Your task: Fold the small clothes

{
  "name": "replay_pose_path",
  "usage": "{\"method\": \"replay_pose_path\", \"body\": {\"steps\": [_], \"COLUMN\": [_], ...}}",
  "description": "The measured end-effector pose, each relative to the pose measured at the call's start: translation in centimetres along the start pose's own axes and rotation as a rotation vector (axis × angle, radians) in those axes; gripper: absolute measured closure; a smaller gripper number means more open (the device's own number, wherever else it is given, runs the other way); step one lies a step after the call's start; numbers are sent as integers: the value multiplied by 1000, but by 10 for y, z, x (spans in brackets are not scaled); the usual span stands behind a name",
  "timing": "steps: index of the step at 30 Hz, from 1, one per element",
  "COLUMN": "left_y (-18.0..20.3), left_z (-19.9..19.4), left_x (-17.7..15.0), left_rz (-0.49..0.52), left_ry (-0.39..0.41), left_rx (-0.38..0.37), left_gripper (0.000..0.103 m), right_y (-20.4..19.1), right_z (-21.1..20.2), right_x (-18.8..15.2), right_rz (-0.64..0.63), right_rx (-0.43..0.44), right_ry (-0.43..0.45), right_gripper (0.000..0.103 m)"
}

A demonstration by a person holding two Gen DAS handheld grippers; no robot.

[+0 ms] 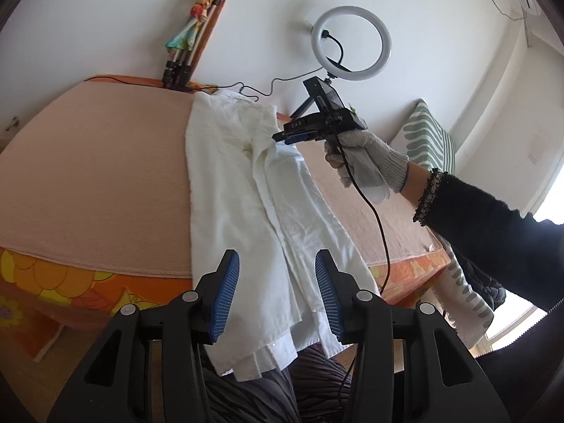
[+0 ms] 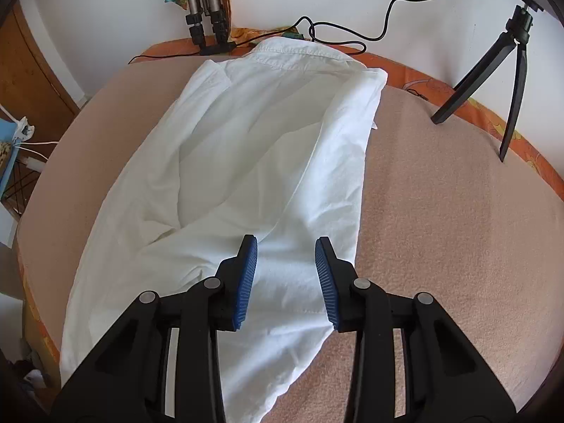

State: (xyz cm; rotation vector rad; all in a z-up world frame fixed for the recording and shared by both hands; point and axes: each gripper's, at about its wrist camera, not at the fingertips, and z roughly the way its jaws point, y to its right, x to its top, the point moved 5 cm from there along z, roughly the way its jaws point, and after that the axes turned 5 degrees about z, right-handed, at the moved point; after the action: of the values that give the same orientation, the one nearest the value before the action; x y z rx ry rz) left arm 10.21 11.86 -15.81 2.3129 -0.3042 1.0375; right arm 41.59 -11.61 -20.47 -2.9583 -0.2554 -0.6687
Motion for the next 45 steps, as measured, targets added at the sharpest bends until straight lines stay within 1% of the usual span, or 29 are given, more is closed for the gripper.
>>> {"method": "replay_pose_path", "body": {"steps": [2, 6, 7, 9, 11, 12, 14, 16, 18, 21, 23, 26, 28, 29, 30, 32, 34, 36, 37, 38, 39, 40, 41, 42, 45], "left_y": [-17, -39, -43, -48, -52, -54, -58, -61, -63, -61, -59, -58, -60, -62, -63, -65, -65, -63, -62, -61, -59, -58, -58, -56, -54], "left_z": [-6, -6, -6, -4, -4, -4, -1, 1, 4, 7, 7, 6, 5, 5, 6, 7, 8, 9, 9, 9, 9, 9, 9, 9, 11], "left_x": [0, -4, -5, -7, -9, -10, -12, -13, -12, -9, -8, -9, -11, -11, -12, -12, -12, -10, -10, -9, -9, -9, -10, -11, -13], "left_rz": [-36, -101, -114, -135, -145, -151, -164, -179, -187, -180, -173, -167, -171, -176, -179, -180, -181, -174, -171, -168, -163, -157, -156, -158, -159], "left_ry": [9, 7, 4, -4, -6, -8, -13, -19, -25, -32, -38, -48, -55, -58, -61, -66, -64, -64, -61, -59, -57, -57, -57, -58, -61], "left_rx": [47, 105, 114, 129, 142, 148, 151, 151, 150, 151, 152, 160, 170, 175, 179, 183, 178, 172, 169, 164, 161, 158, 154, 149, 125], "left_gripper": [60, 60, 60, 60, 60, 60, 60, 60, 60, 60, 60, 60, 60, 60, 60, 60, 60, 60, 60, 60, 60, 60, 60, 60, 60], "right_y": [4, 18, 23, 37, 53, 62, 80, 95, 103, 100, 99, 94, 87, 85, 81, 79, 85, 94, 98, 103, 106, 108, 109, 115, 109], "right_z": [19, 46, 49, 47, 29, 20, 9, 10, 20, 36, 47, 60, 65, 65, 65, 63, 63, 68, 66, 61, 54, 45, 34, 20, -13], "right_x": [16, 55, 64, 80, 91, 94, 94, 91, 87, 84, 87, 95, 101, 102, 104, 107, 109, 107, 106, 104, 103, 102, 99, 93, 79], "right_rz": [30, 80, 107, 182, 270, 302, 355, 383, 382, 370, 377, 399, 390, 375, 351, 306, 287, 304, 308, 323, 351, 384, 409, 423, 385], "right_rx": [-7, -34, -20, 34, 116, 155, 183, 182, 179, 198, 182, 201, 199, 194, 166, 48, -45, -84, -117, -115, -56, 26, 85, 109, 146], "right_ry": [-10, 6, 13, 42, 110, 143, 180, 165, 124, 96, 97, 97, 103, 106, 113, 113, 104, 69, 71, 85, 101, 122, 145, 164, 195], "right_gripper": [66, 66, 66, 66, 63, 61, 60, 61, 60, 61, 61, 61, 61, 82, 100, 100, 100, 101, 100, 100, 100, 100, 96, 91, 89]}}
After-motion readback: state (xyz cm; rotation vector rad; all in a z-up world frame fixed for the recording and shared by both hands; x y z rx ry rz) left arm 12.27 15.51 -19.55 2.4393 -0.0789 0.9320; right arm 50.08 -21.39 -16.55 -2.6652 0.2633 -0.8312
